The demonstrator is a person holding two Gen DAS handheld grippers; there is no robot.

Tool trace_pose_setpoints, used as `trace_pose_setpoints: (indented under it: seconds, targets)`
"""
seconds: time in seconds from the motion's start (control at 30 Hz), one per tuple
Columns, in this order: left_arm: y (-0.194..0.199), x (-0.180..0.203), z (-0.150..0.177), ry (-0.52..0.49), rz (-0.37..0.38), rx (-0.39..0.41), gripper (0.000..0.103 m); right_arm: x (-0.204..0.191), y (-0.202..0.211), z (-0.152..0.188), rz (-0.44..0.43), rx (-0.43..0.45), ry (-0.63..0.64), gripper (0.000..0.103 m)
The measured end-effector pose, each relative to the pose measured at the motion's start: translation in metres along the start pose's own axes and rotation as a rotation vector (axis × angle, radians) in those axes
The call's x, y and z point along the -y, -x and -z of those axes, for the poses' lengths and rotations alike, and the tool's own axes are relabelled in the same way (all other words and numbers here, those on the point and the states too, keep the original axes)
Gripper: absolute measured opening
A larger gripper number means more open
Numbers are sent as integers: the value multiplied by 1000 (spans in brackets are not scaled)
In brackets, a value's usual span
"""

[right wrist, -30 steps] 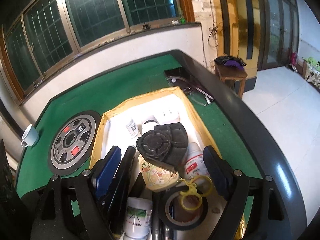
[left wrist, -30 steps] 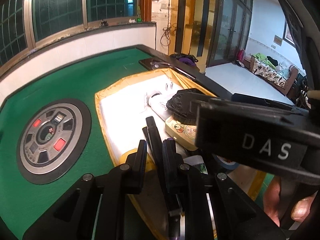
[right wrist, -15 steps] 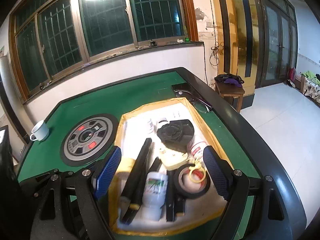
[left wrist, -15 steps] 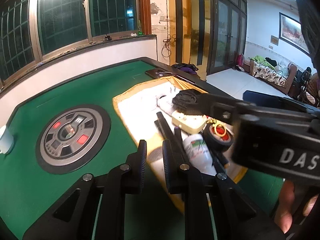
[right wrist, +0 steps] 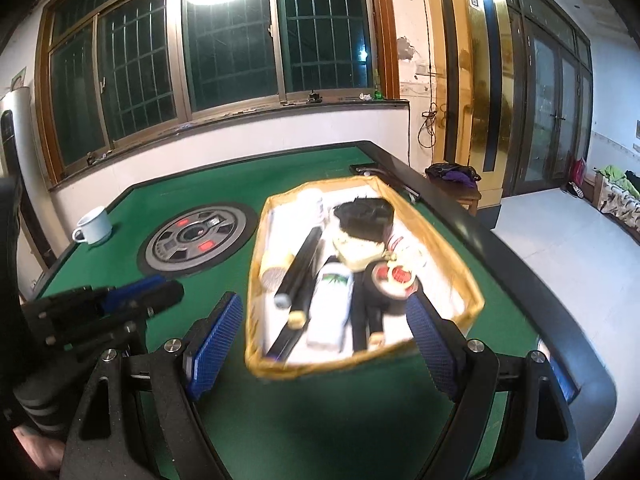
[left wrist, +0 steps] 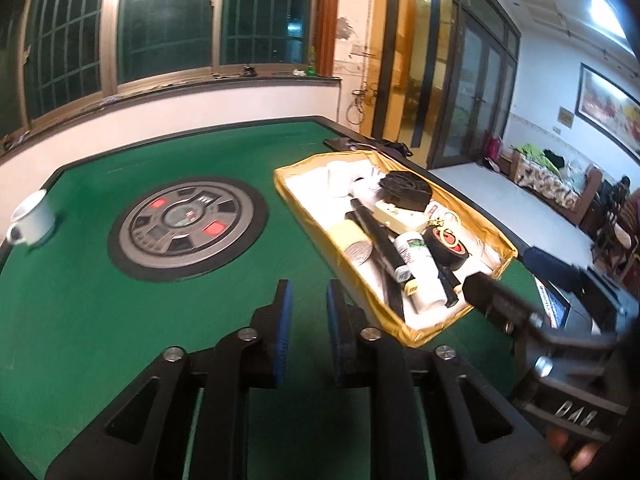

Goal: Organize rigid objects

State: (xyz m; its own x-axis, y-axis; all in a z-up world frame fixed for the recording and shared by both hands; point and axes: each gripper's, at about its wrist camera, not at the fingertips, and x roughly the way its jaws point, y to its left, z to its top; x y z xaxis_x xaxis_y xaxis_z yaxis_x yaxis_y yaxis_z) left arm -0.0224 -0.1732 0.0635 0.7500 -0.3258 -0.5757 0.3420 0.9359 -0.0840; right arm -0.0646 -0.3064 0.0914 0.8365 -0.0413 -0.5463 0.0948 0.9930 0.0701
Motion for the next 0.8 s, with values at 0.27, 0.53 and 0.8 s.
trace_pose_setpoints:
  seconds: [0.27, 0.53, 0.8]
  targets:
    - [6, -13, 9, -6, -97, 0, 46, -23, 7, 9, 87, 30, 76, 80]
    - [4, -8, 13, -41, -111, -22, 47, -23, 11, 12, 102, 55, 58, 80]
    - [13, 9, 12, -108, -139, 34, 47, -12, 16, 15, 105, 56, 21, 80]
